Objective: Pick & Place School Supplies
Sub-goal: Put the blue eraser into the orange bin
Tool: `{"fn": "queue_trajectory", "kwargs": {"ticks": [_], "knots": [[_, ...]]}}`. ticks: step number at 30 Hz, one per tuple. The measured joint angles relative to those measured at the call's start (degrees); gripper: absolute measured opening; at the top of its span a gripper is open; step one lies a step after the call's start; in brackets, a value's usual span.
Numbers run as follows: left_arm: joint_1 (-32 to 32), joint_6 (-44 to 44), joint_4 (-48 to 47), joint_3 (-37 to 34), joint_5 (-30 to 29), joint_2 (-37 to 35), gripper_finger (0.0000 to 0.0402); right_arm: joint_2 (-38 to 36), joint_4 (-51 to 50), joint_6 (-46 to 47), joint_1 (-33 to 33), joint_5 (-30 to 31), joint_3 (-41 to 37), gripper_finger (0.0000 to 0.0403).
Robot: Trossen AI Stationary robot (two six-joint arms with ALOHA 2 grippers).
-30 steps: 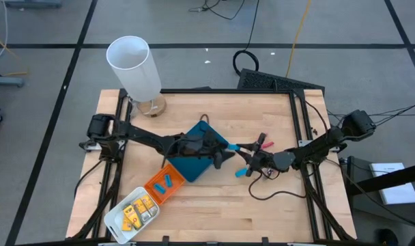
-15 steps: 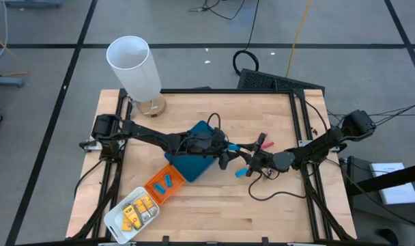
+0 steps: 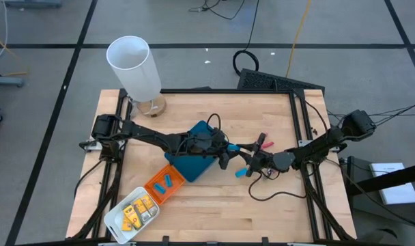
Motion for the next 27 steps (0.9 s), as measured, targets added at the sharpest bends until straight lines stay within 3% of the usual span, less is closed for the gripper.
{"fn": "queue_trajectory", "kwargs": {"ticks": [10, 24, 27], "knots": [[0.7, -0.1, -0.9, 0.0, 0.0, 0.0, 0.0128, 0.0, -0.1, 0.0, 0.0, 0.0, 0.0, 0.0086], [0.8, 0.7, -1.5, -0.1, -0.2, 0.0, 0.0052, 0.0, -0.9, 0.2, 0.0, 0.0, 0.0, 0.0086], [0.8, 1.6, -1.5, -0.1, -0.2, 0.0, 0.0043, 0.0, -0.9, 3.8, 0.0, 0.0, 0.0, 0.0086]]}}
